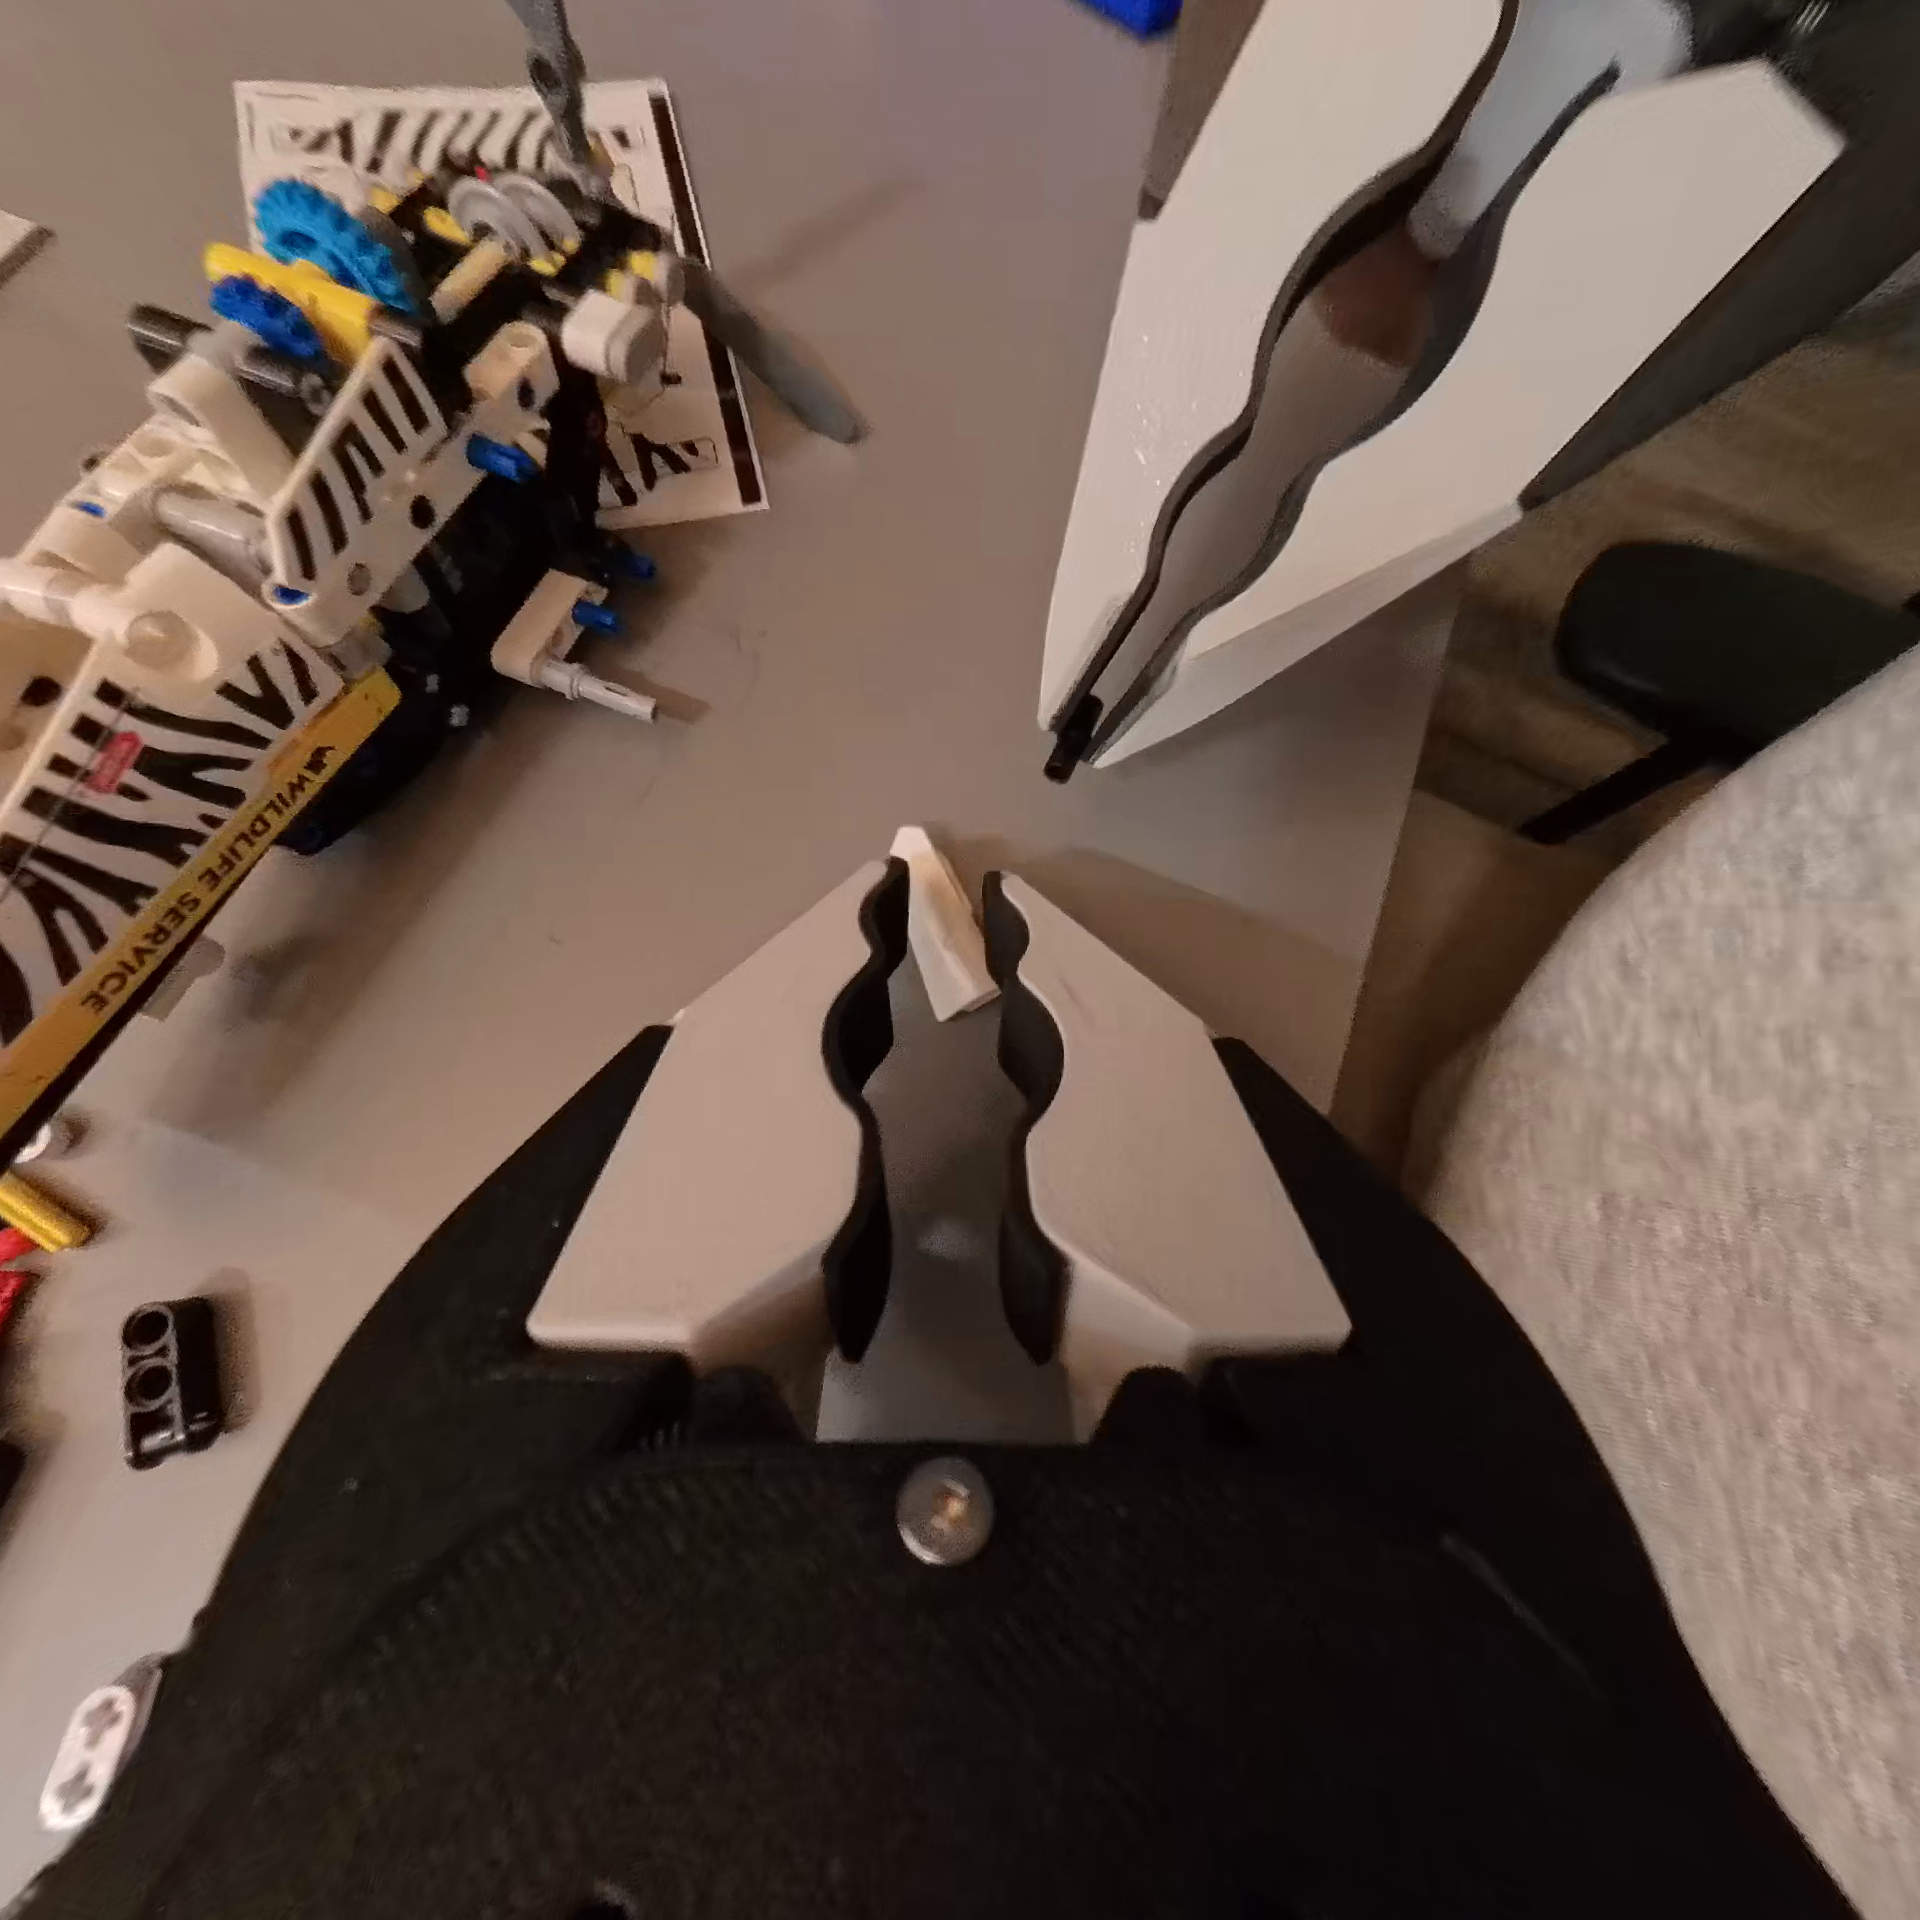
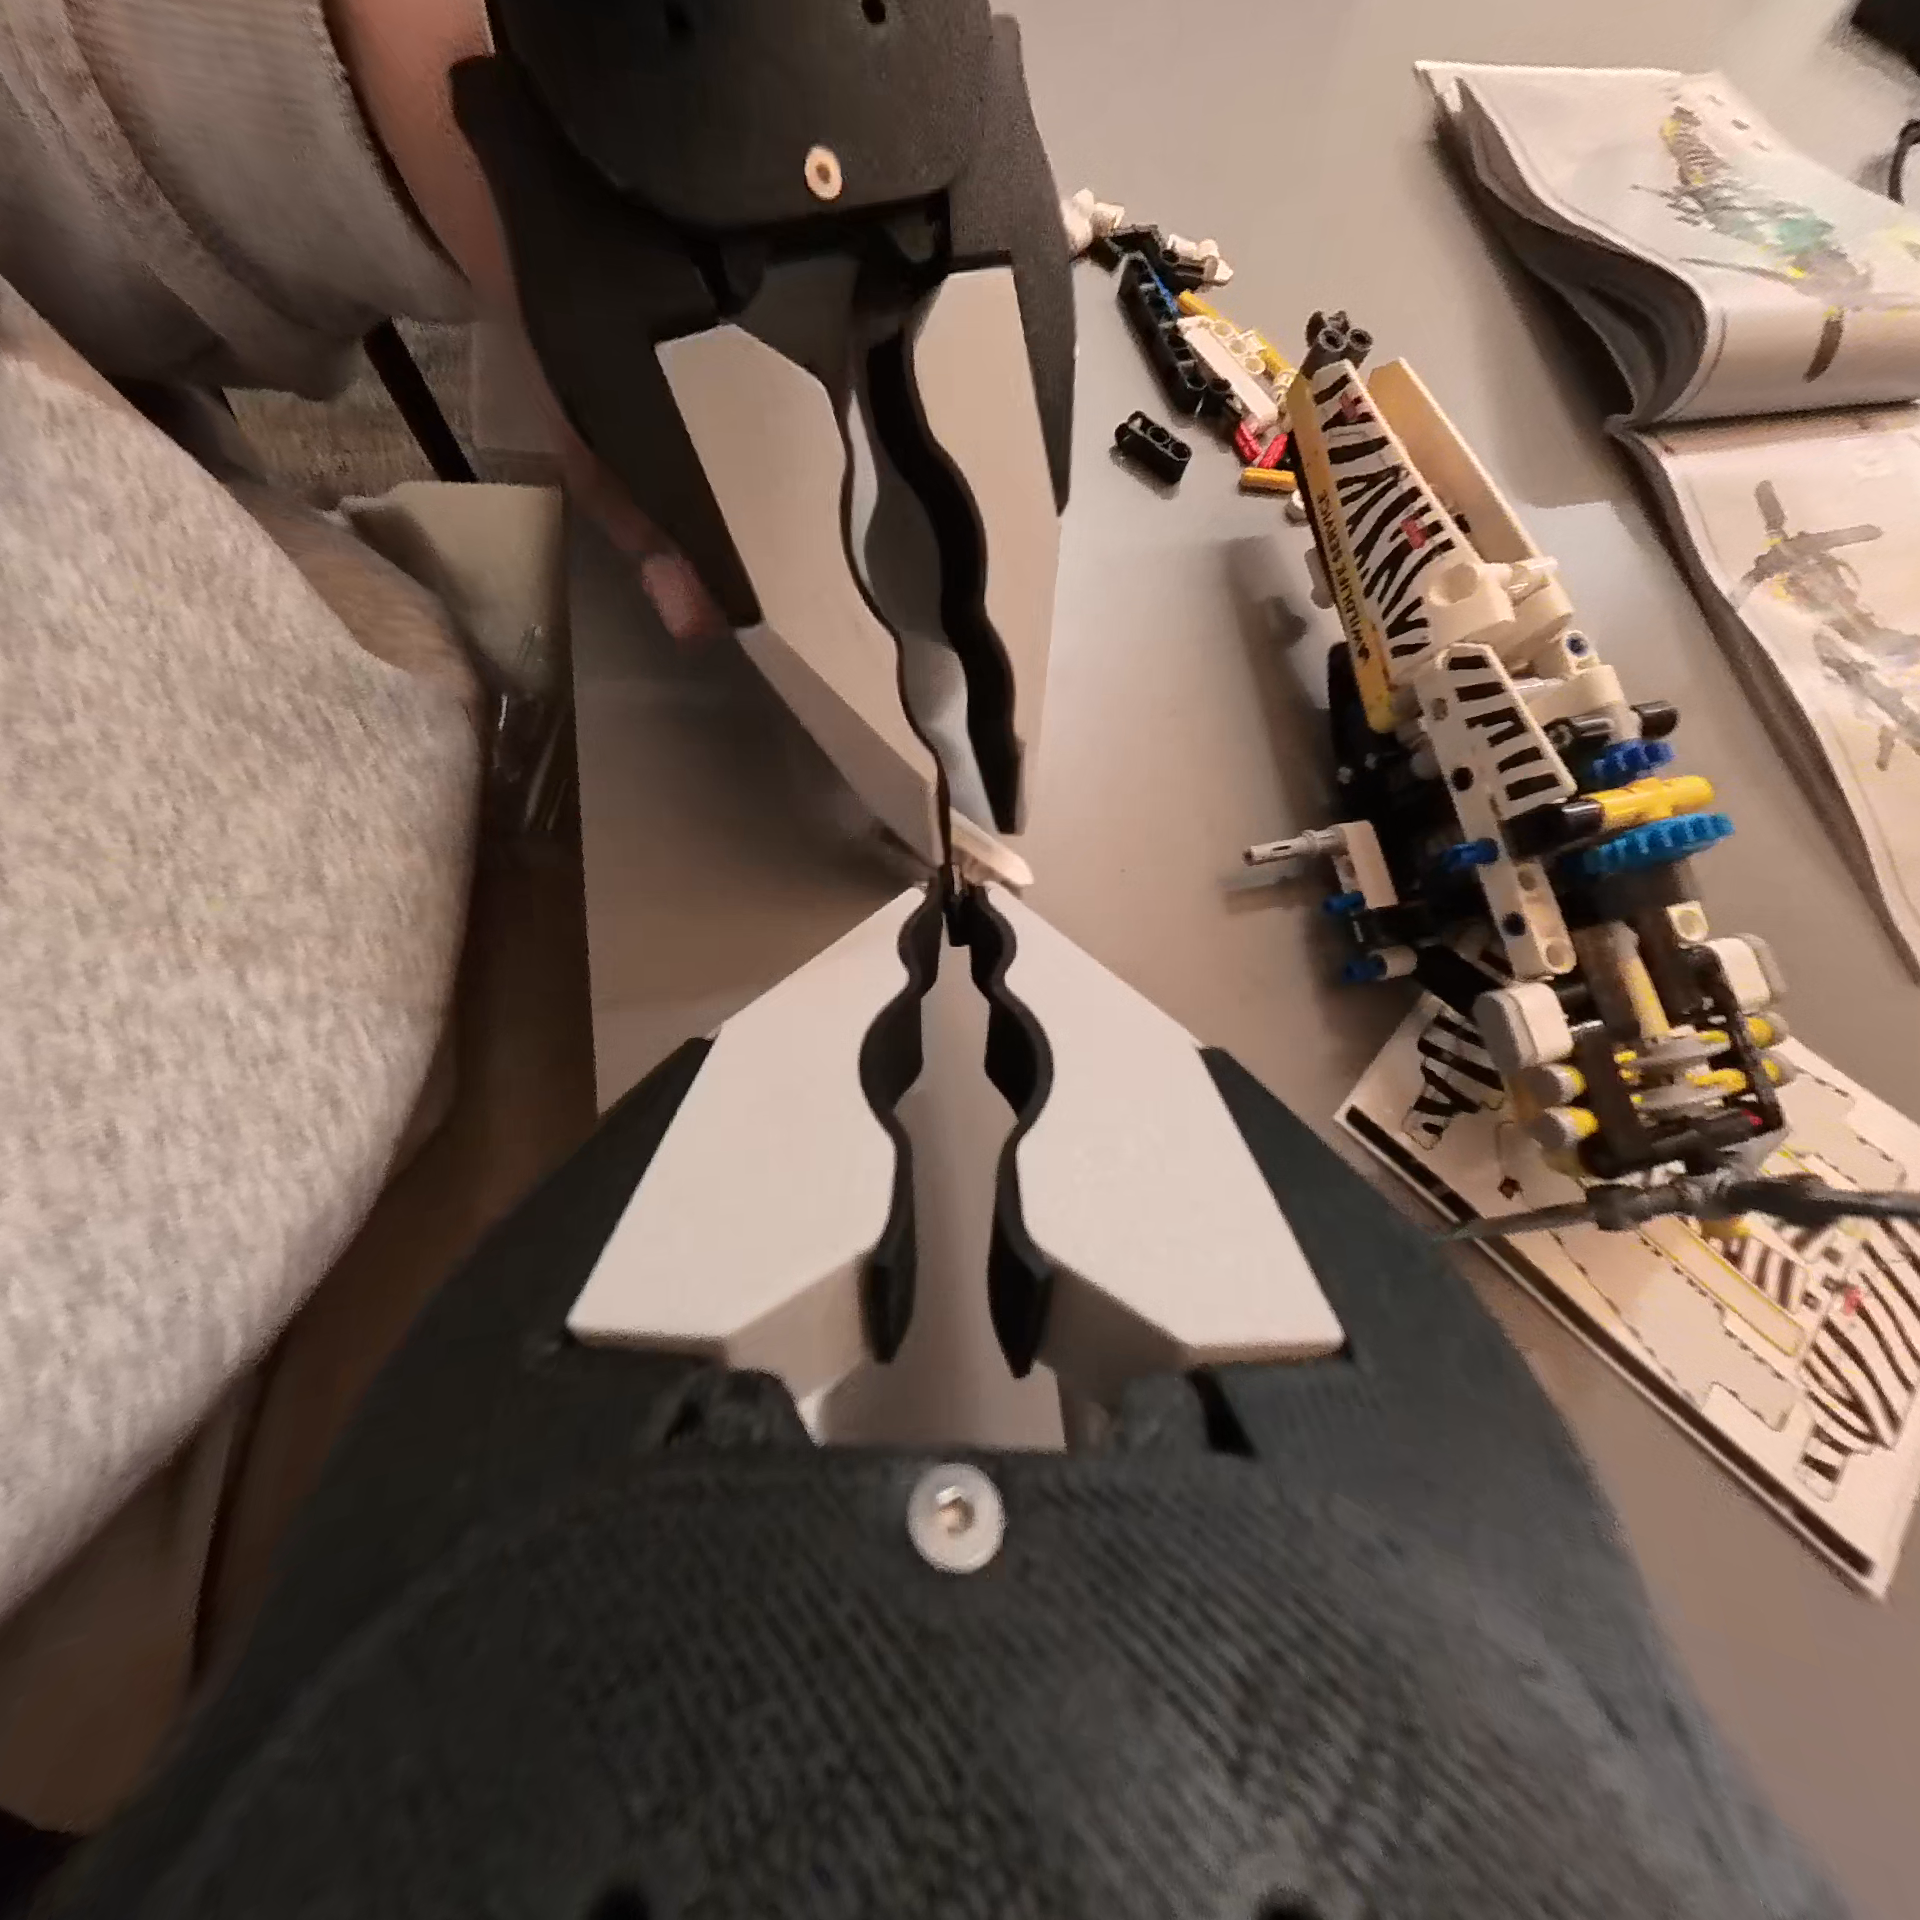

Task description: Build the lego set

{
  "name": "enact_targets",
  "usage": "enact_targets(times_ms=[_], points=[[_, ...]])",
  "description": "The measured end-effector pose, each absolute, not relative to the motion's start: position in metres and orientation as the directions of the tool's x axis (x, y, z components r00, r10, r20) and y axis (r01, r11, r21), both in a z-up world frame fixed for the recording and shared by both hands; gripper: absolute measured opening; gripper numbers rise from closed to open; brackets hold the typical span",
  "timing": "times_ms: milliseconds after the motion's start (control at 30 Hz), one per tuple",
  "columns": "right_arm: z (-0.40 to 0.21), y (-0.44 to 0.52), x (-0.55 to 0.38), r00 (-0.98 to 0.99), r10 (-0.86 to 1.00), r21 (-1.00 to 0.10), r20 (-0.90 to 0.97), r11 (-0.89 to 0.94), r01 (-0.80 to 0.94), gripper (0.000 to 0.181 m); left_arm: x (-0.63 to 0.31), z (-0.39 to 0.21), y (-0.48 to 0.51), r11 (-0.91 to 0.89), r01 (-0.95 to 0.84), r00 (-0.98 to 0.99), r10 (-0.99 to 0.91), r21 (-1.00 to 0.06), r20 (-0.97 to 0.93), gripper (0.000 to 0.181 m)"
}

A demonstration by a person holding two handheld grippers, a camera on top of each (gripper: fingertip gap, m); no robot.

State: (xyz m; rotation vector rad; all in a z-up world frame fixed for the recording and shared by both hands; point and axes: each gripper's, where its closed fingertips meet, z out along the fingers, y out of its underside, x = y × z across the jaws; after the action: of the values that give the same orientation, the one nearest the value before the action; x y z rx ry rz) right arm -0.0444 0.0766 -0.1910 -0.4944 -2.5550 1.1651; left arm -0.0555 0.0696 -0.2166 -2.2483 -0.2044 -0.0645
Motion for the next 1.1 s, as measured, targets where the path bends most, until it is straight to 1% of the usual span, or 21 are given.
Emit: enact_targets(times_ms=[67,133,167,200,267,333,400,500,567,667,800,900,1100], points=[[-0.184,0.077,-0.044,-0.895,0.429,-0.788,0.124,0.59,0.174,0.003,-0.049,-0.202,0.071,-0.541,0.243,0.969,0.091,-0.805,0.231,0.012],[-0.173,0.074,-0.043,-0.894,0.418,-0.811,0.162,0.573,0.121,0.003,-0.037,-0.181,0.075,-0.43,0.372,0.912,0.005,-0.823,0.41,0.018],[-0.167,0.072,-0.041,-0.893,0.406,-0.82,0.192,0.567,0.082,0.003,-0.033,-0.17,0.076,-0.376,0.444,0.869,-0.039,-0.813,0.493,0.022],[-0.162,0.069,-0.04,-0.891,0.394,-0.824,0.224,0.565,0.043,0.003,-0.032,-0.161,0.077,-0.332,0.509,0.826,-0.071,-0.794,0.559,0.022],[-0.152,0.065,-0.039,-0.879,0.379,-0.821,0.291,0.57,-0.026,0.003,-0.033,-0.148,0.076,-0.279,0.588,0.761,-0.125,-0.759,0.636,0.021],[-0.145,0.063,-0.04,-0.856,0.374,-0.809,0.358,0.582,-0.085,0.003,-0.031,-0.142,0.073,-0.263,0.617,0.729,-0.165,-0.742,0.664,0.006],[-0.141,0.059,-0.036,-0.846,0.354,-0.802,0.399,0.583,-0.134,0.003,-0.028,-0.138,0.069,-0.268,0.628,0.707,-0.194,-0.73,0.68,0.002],[-0.13,0.053,-0.031,-0.847,0.355,-0.833,0.395,0.527,-0.168,0.003,-0.023,-0.126,0.063,-0.262,0.653,0.656,-0.273,-0.71,0.704,0.001],[-0.123,0.05,-0.026,-0.864,0.345,-0.858,0.367,0.485,-0.17,0.004,-0.019,-0.119,0.06,-0.255,0.691,0.591,-0.338,-0.676,0.732,0.001],[-0.114,0.045,-0.016,-0.912,0.303,-0.902,0.278,0.41,-0.138,0.004,-0.009,-0.11,0.055,-0.284,0.746,0.45,-0.451,-0.602,0.77,0.001],[-0.104,0.038,0.0,-0.96,0.214,-0.938,0.179,0.33,-0.101,0.007,0.004,-0.1,0.048,-0.32,0.767,0.324,-0.554,-0.556,0.767,0.002],[-0.099,0.037,0.004,-0.963,0.19,-0.939,0.192,0.321,-0.124,0.005,0.009,-0.095,0.047,-0.33,0.77,0.288,-0.584,-0.546,0.759,0.002],[-0.094,0.037,0.001,-0.942,0.231,-0.932,0.245,0.325,-0.162,0.004,0.006,-0.09,0.047,-0.324,0.81,0.21,-0.618,-0.489,0.758,0.002]])
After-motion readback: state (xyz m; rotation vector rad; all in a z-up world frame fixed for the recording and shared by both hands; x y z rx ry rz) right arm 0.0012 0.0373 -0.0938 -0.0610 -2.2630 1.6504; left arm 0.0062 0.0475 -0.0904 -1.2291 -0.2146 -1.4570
